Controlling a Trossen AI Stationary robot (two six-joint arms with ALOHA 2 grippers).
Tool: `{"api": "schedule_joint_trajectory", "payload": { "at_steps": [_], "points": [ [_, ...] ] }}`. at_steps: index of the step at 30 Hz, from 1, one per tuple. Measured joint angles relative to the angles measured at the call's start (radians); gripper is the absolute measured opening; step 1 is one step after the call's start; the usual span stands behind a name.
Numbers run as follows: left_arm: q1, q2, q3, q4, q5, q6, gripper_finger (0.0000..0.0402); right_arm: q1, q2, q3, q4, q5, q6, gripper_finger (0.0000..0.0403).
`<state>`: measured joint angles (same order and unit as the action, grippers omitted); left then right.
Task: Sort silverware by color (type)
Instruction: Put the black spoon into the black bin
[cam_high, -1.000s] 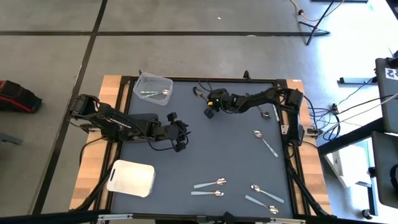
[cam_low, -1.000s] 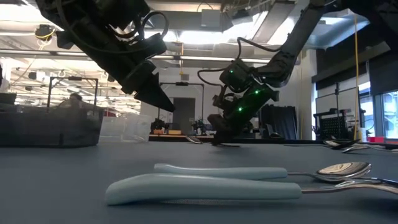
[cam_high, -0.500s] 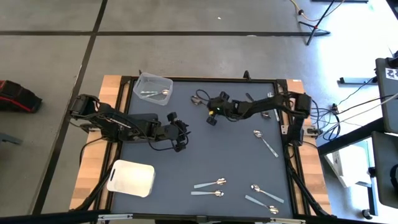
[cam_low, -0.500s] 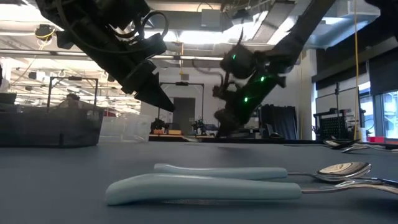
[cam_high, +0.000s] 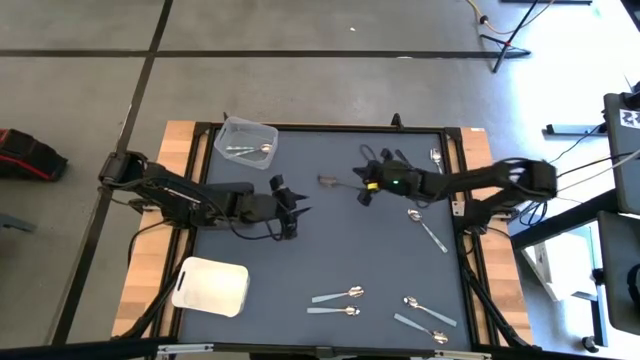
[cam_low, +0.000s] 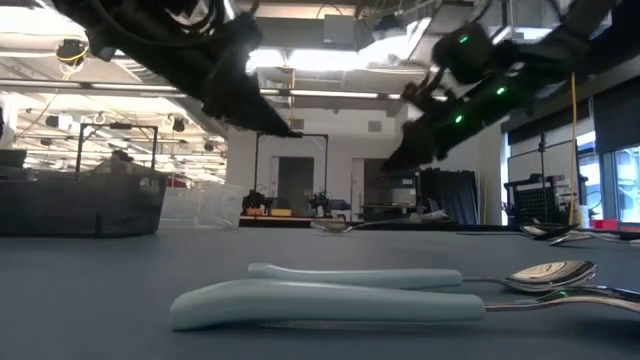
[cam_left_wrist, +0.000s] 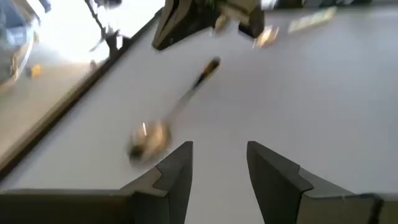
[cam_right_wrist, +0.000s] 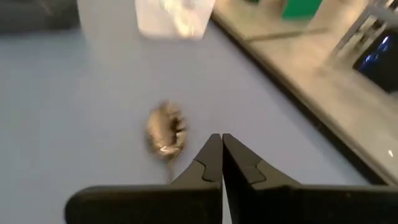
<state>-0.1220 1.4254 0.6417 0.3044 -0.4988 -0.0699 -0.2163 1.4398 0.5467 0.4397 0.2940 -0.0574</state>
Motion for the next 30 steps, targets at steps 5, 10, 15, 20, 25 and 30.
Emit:
{"api": "schedule_joint_trajectory", "payload": {
  "at_steps": [5,10,15,20,25,30],
  "points": [
    [0.065,0.0,-0.064,0.252,0.135,0.062,0.0147,0.0,-0.104,-0.055,0.1,-0.078,-0.002,0.0001],
    [0.12,0.0,-0.103,0.295,0.174,0.021,0.0147,0.0,-0.109,-0.059,0.086,-0.121,0.002,0.0],
    [0.13,0.0,-0.116,0.291,0.176,0.012,0.0147,-0.001,-0.032,-0.057,0.084,-0.122,0.005,0.0003],
    [0.13,0.0,-0.117,0.289,0.176,0.011,0.0147,-0.015,0.104,-0.003,0.063,-0.192,0.035,0.0049],
    [0.128,0.0,-0.117,0.274,0.175,0.008,0.0147,-0.057,0.245,0.149,-0.168,-0.253,0.034,0.0121],
    [0.128,0.0,-0.117,0.246,0.175,0.001,0.0147,-0.098,0.345,0.332,-0.45,-0.31,0.018,0.0158]
  ]
}}
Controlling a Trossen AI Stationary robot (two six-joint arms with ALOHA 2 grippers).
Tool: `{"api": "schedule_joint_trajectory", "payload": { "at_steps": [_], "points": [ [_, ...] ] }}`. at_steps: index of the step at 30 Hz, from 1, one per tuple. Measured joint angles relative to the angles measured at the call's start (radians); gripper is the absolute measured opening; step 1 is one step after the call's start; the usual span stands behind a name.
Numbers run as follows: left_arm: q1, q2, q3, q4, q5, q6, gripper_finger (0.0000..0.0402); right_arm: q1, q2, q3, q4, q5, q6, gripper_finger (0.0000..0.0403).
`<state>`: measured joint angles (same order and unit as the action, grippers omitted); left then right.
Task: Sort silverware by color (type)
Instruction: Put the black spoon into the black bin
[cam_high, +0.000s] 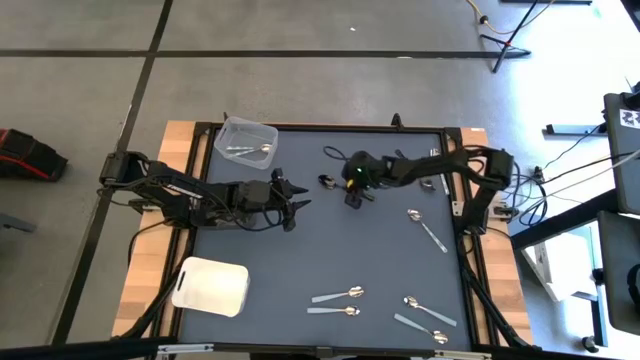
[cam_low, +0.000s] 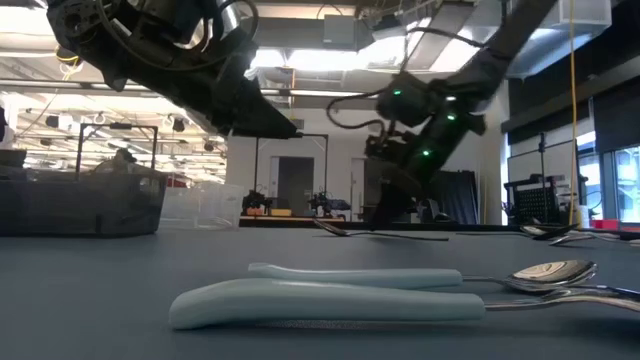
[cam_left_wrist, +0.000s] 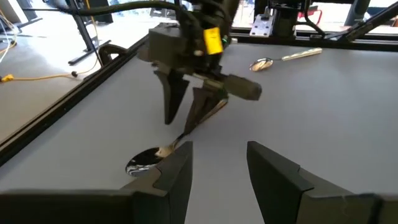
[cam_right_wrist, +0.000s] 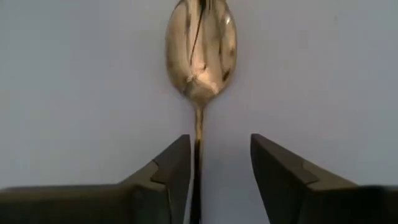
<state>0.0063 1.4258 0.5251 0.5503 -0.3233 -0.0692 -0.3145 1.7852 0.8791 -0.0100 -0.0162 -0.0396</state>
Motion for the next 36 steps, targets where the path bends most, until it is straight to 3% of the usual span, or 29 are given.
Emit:
{"api": "schedule_joint_trajectory", "payload": {
  "at_steps": [7,13,22,29,36],
  "points": [
    [0.0,0.0,0.0,-0.008,0.0,0.0,0.0147,-0.001,0.064,0.126,-0.17,-0.077,-0.018,0.0144],
    [0.0,0.0,0.0,-0.02,0.0,0.0,0.0147,-0.007,0.095,0.132,-0.166,-0.073,-0.02,0.0112],
    [0.0,0.0,0.0,-0.02,-0.002,0.0,0.0147,-0.006,0.104,0.131,-0.157,-0.071,-0.079,0.0009],
    [0.0,0.0,0.0,-0.019,-0.001,0.0,0.0147,0.005,0.082,0.128,-0.162,-0.052,-0.113,0.0003],
    [0.0,0.001,0.001,-0.005,-0.002,-0.005,0.0147,0.055,-0.071,0.097,-0.157,0.023,-0.133,0.0002]
  ]
}}
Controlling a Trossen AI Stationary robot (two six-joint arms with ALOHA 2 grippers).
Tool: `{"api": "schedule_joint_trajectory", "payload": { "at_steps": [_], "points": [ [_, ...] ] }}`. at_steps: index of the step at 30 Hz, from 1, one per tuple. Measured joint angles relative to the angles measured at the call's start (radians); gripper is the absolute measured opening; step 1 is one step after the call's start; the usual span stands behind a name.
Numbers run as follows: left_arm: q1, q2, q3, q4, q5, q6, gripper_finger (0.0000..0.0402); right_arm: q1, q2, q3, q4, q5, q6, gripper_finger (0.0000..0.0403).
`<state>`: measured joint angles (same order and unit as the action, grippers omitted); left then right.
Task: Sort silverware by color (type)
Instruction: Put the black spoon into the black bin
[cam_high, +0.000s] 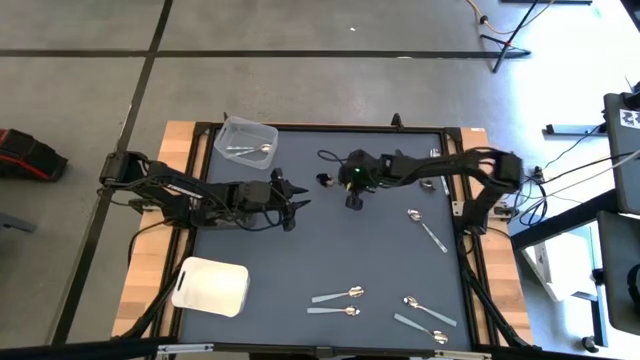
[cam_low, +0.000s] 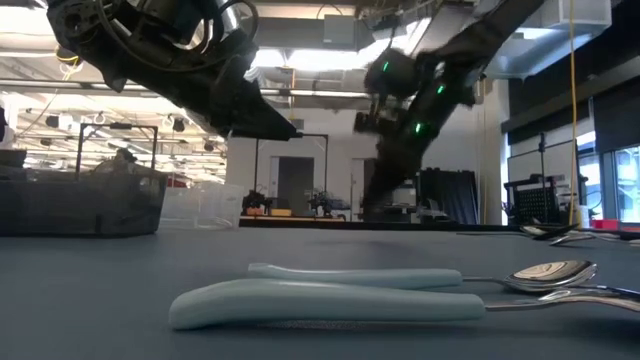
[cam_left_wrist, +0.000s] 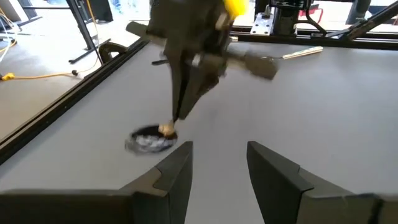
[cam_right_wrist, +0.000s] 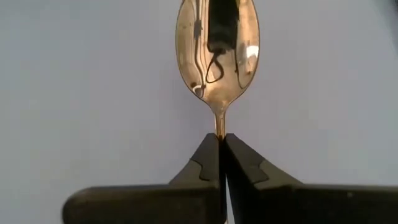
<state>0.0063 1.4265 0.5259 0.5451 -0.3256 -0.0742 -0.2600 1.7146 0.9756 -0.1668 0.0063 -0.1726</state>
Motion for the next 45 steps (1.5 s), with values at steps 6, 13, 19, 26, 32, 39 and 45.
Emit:
{"api": "schedule_joint_trajectory", "payload": {
  "at_steps": [6,13,19,26,32,39,45],
  "points": [
    [0.023,0.0,0.0,0.01,-0.005,-0.034,0.0147,0.004,-0.152,-0.159,0.172,-0.018,0.008,0.0001],
    [0.077,0.0,0.0,0.071,0.029,-0.055,0.0147,0.005,-0.271,-0.34,0.493,-0.034,0.033,0.0001],
    [0.085,0.0,0.0,0.173,0.033,-0.048,0.0147,0.005,-0.272,-0.352,0.71,-0.11,0.015,0.0],
    [0.072,0.037,0.0,0.29,0.033,-0.027,0.0147,0.031,-0.271,-0.351,0.868,-0.124,0.008,0.0],
    [0.043,0.12,0.0,0.451,0.037,-0.008,0.0147,0.125,-0.233,-0.35,0.954,-0.04,-0.036,0.0],
    [-0.005,0.124,0.0,0.564,0.013,0.064,0.0147,0.21,-0.16,-0.349,1.066,0.226,-0.123,0.0],
    [-0.037,0.123,0.0,0.59,-0.069,0.126,0.0147,0.23,-0.091,-0.304,1.081,0.277,-0.143,0.0]
  ]
}}
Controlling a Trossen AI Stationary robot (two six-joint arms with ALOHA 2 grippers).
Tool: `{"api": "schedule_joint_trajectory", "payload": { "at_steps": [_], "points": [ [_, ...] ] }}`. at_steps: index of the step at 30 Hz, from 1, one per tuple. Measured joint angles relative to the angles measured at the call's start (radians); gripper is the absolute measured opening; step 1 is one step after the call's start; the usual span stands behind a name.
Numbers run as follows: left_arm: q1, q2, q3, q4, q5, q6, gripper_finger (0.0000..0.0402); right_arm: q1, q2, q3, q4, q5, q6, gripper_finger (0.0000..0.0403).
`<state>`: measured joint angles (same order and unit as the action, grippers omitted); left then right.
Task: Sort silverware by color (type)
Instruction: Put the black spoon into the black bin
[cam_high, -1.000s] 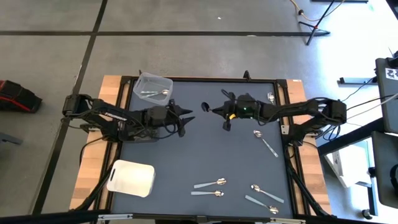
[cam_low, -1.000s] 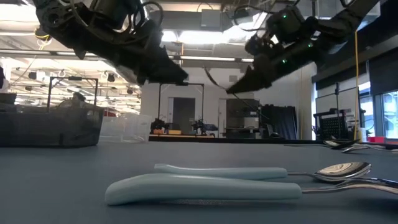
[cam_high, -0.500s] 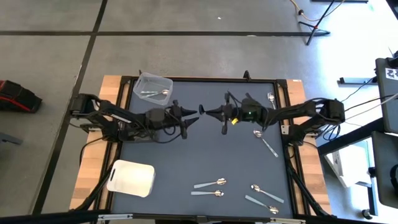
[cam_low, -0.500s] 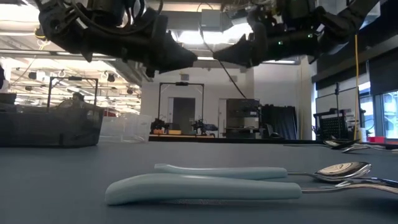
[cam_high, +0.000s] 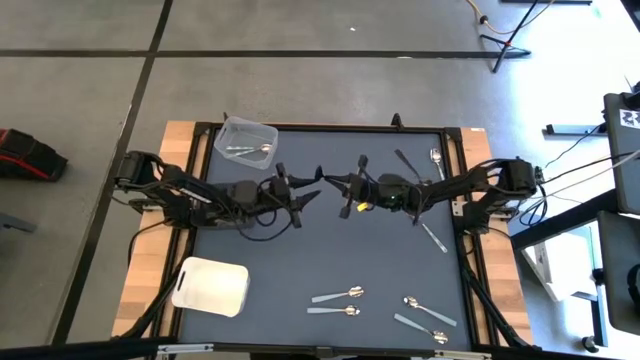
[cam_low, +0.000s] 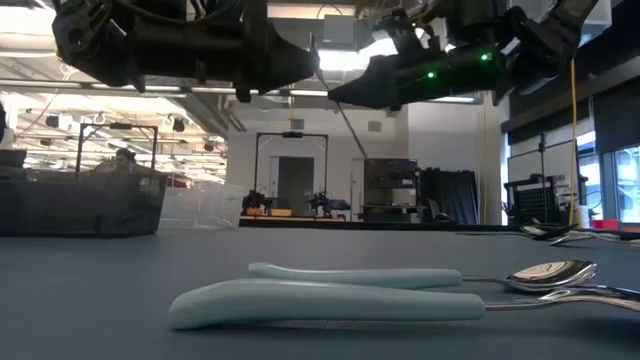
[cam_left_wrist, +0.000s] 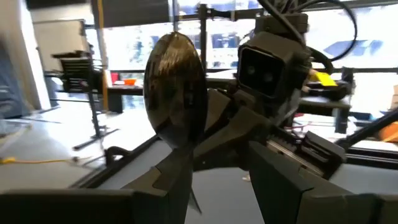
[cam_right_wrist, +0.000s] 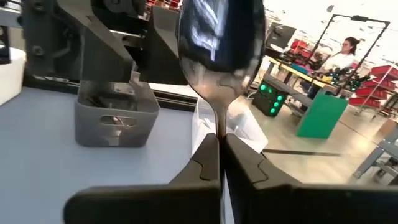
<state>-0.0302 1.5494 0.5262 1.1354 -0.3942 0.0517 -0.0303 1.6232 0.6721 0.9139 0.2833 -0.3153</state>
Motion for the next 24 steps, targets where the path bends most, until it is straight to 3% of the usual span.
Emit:
{"api": "schedule_joint_trajectory", "payload": {
  "at_steps": [18,24],
  "points": [
    [-0.004,0.0,0.0,-0.003,-0.146,0.032,0.0147,0.012,0.05,0.036,-0.007,0.151,-0.038,0.0],
    [-0.004,0.0,0.0,0.008,-0.144,0.031,0.0147,0.013,0.05,0.036,0.001,0.133,-0.023,0.0]
  ]
}}
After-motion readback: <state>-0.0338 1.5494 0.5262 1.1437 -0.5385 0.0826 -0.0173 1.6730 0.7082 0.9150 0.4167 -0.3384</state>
